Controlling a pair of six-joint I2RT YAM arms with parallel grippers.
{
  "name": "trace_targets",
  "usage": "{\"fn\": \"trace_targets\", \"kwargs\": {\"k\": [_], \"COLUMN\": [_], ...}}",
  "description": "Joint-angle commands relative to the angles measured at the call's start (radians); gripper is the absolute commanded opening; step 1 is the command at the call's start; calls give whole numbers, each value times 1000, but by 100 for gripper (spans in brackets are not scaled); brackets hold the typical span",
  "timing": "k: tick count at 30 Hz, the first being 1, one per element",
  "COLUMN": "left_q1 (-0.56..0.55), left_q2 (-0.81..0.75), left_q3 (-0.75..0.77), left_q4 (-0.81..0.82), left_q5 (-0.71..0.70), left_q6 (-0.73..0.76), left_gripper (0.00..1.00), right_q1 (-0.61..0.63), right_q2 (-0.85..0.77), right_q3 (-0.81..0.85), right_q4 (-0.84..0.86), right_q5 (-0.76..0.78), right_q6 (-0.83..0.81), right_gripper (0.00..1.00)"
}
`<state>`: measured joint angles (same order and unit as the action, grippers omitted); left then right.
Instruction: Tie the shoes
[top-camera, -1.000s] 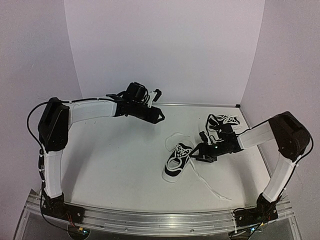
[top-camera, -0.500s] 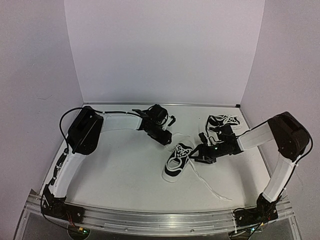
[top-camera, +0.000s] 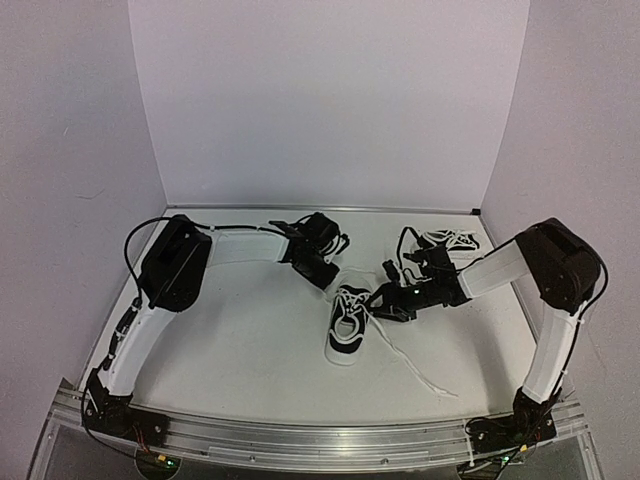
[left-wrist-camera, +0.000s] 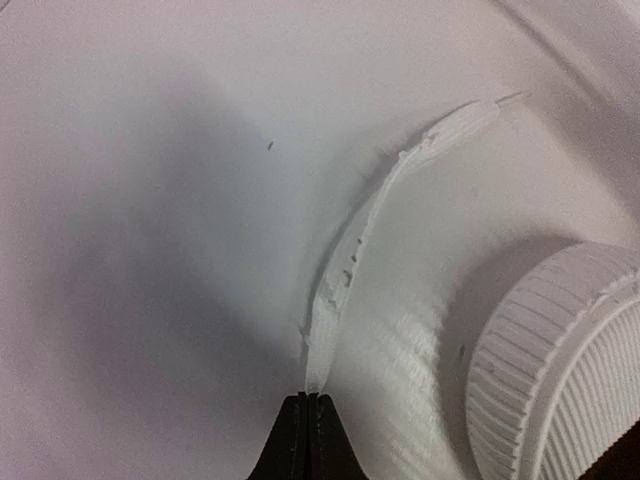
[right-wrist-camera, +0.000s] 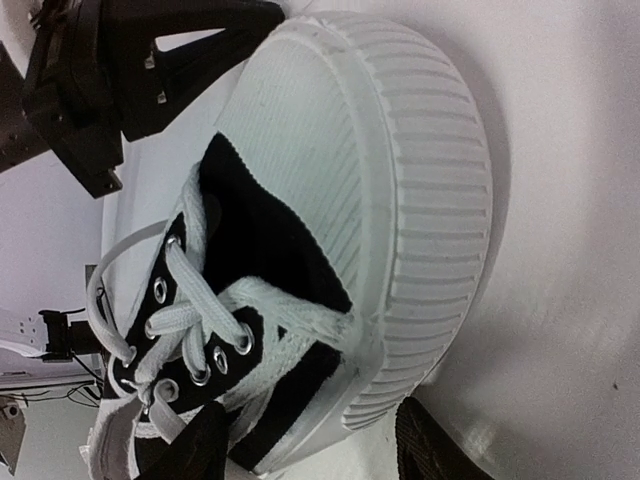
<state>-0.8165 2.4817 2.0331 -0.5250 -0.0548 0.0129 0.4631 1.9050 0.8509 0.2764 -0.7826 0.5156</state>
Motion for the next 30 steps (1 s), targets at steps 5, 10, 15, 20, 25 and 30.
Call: {"fn": "trace_targets", "kwargs": {"k": [5, 10, 15, 20, 25, 30], "left_q1": [134, 205, 281, 336, 344, 343], "left_q2": [-363, -507, -571, -547, -501, -504], "left_q3": [-407, -540, -587, -564, -496, -467], "left_q4": [132, 165, 171, 179, 176, 198], "left_q5": [-47, -48, -19, 50, 102, 223], "left_q6": [-161, -193, -206, -215, -217, -216], "left_gripper": [0, 0, 0, 0, 0, 0], "right_q1": [81, 109, 112, 110, 67, 54], "right_q2": [158, 213, 214, 147, -13, -151], "right_q3": [197, 269, 283, 226, 134, 104], "right_q4": [21, 24, 26, 20, -47, -176], "right_q5": [47, 52, 52, 50, 69, 79], "right_q6": [66, 87, 103, 84, 13, -118], "right_gripper": [50, 49, 49, 56, 63, 66]}}
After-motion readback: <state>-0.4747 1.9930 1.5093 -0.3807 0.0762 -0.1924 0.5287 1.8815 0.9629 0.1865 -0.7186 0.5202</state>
